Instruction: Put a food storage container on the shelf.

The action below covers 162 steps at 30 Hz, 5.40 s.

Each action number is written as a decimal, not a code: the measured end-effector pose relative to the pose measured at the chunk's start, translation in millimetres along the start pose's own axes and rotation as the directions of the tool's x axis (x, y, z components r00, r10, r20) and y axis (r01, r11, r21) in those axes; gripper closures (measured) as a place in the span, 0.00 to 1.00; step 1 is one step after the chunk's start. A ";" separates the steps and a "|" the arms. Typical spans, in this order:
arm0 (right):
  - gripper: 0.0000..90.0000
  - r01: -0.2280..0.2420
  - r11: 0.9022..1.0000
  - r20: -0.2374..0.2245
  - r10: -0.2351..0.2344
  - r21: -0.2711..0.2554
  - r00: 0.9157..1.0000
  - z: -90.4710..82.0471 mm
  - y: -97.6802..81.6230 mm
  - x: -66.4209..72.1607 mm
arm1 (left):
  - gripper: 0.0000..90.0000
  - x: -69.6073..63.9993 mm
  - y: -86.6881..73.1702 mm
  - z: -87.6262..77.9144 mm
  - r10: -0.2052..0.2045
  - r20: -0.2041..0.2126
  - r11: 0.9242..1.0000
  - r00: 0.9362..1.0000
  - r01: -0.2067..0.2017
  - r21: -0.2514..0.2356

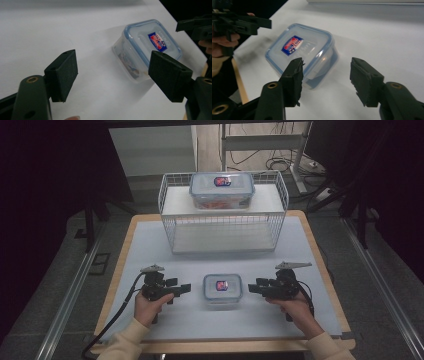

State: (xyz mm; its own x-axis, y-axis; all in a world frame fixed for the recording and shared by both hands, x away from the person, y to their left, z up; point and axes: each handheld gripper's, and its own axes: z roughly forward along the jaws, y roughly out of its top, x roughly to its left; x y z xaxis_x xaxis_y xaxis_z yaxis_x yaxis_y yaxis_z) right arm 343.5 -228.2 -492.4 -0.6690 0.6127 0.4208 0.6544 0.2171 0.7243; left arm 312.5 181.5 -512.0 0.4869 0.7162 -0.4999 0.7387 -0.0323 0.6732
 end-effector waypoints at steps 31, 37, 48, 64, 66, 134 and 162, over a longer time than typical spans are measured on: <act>0.43 -0.146 0.979 -0.122 0.164 0.142 0.979 55.5 6.0 -3.7 | 0.34 -20.1 10.0 63.7 -0.085 0.193 0.982 0.978 0.049 0.184; 0.50 -0.166 0.978 -0.139 0.182 0.124 0.973 50.3 3.4 -5.5 | 0.42 -22.6 9.0 58.9 -0.060 0.181 0.985 0.982 0.029 0.169; 0.57 -0.111 0.991 -0.130 0.121 0.080 0.984 39.1 -3.5 6.2 | 0.53 -27.0 -0.3 48.1 -0.034 0.190 0.993 0.981 0.012 0.115; 0.60 -0.103 0.993 -0.131 0.111 0.060 0.985 34.4 -5.8 10.6 | 0.57 -32.9 -5.1 42.3 -0.010 0.182 0.996 0.983 -0.006 0.088; 0.60 -0.109 0.992 -0.130 0.116 0.058 0.985 34.2 -5.9 11.0 | 0.57 -34.0 -5.1 41.9 -0.008 0.177 0.996 0.984 -0.007 0.085; 0.60 -0.109 0.994 -0.154 0.109 0.007 0.982 10.0 20.0 12.8 | 0.58 -55.8 25.5 31.1 0.081 0.167 0.996 0.983 -0.084 0.013; 0.60 0.032 0.991 -0.139 -0.050 -0.129 0.989 -23.0 111.2 39.2 | 0.58 -80.8 111.6 -15.3 0.204 0.132 0.976 0.970 -0.192 -0.104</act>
State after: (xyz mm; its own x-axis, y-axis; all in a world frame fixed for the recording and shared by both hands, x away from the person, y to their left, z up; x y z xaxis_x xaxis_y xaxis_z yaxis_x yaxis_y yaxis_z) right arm 382.0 -197.5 -382.8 -0.7433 0.4894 0.4560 0.5817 0.1364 0.8019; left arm 348.6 130.7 -388.2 0.6846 0.5964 -0.4190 0.5792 -0.0962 0.8095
